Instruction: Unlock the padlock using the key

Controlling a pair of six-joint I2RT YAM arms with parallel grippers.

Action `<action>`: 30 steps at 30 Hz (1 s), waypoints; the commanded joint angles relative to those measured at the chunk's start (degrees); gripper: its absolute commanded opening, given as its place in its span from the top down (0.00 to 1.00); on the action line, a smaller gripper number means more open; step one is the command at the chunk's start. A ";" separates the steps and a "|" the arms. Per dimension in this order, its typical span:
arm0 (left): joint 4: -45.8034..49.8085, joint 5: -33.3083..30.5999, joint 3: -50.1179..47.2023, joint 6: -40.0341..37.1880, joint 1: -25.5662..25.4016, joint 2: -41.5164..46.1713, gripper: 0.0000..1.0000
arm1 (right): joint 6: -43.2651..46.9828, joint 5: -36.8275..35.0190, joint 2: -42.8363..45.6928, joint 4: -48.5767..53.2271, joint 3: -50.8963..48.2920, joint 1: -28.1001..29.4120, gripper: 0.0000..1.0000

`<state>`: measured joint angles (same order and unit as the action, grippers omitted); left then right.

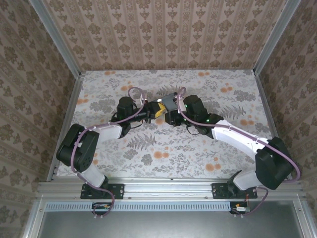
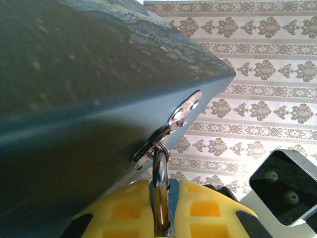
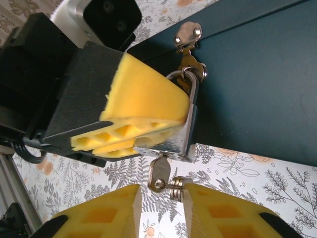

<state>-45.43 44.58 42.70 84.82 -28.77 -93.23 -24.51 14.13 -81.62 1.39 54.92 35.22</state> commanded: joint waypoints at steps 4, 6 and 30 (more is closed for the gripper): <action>-6.25 0.13 -0.51 -1.50 0.44 2.79 1.00 | -1.74 0.96 -1.37 -2.18 1.81 0.37 0.79; -6.26 0.16 -0.58 -1.63 0.47 2.85 1.00 | -2.27 0.38 -1.35 -2.46 1.62 0.20 0.83; -7.94 -0.51 -1.02 -2.72 -0.49 4.96 1.00 | -42.48 15.04 -10.10 -32.41 -6.23 -5.25 1.00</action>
<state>-45.30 38.85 41.15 83.66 -27.88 -92.49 -53.78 27.55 -89.01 -19.18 50.68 30.22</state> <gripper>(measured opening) 0.103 0.065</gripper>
